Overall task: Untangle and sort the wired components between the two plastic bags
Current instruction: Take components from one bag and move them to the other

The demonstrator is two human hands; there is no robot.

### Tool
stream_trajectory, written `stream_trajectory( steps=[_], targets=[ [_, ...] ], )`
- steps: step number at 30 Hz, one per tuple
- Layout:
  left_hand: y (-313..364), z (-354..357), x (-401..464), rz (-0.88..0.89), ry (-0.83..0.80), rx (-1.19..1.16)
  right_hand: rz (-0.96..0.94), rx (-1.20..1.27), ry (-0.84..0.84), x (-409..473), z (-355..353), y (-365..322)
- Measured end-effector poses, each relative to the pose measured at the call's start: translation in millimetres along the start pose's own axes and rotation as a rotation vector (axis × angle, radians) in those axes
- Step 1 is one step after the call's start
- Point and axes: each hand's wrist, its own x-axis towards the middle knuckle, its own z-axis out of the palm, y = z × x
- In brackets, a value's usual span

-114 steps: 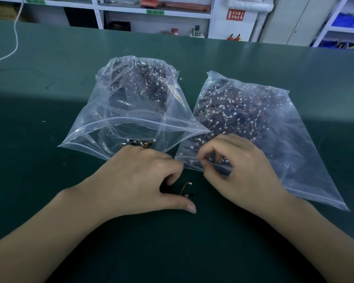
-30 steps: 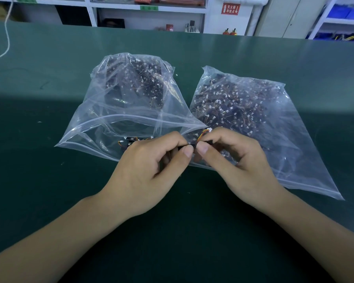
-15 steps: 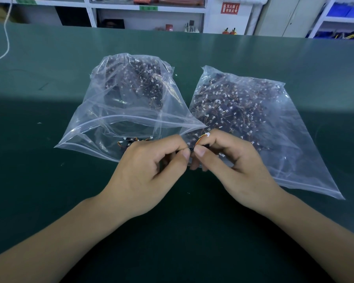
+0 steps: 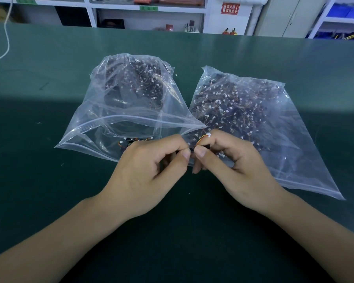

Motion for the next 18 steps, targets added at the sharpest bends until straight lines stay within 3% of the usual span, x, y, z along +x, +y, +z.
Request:
stream_trajectory(
  steps=[4, 10, 18],
  targets=[
    [-1.3, -0.1, 0.0, -0.009, 0.055, 0.040, -0.038, -0.105, 0.039, 0.2, -1.6, 4.1],
    [-8.2, -10.8, 4.5, 0.061, 0.167, 0.240, -0.143, -0.604, -0.052, 3.6, -12.8, 15.5],
    [-11.5, -12.7, 8.0, 0.198, 0.141, 0.203, -0.134, -0.598, 0.070, 5.2, -15.7, 16.0]
  ],
)
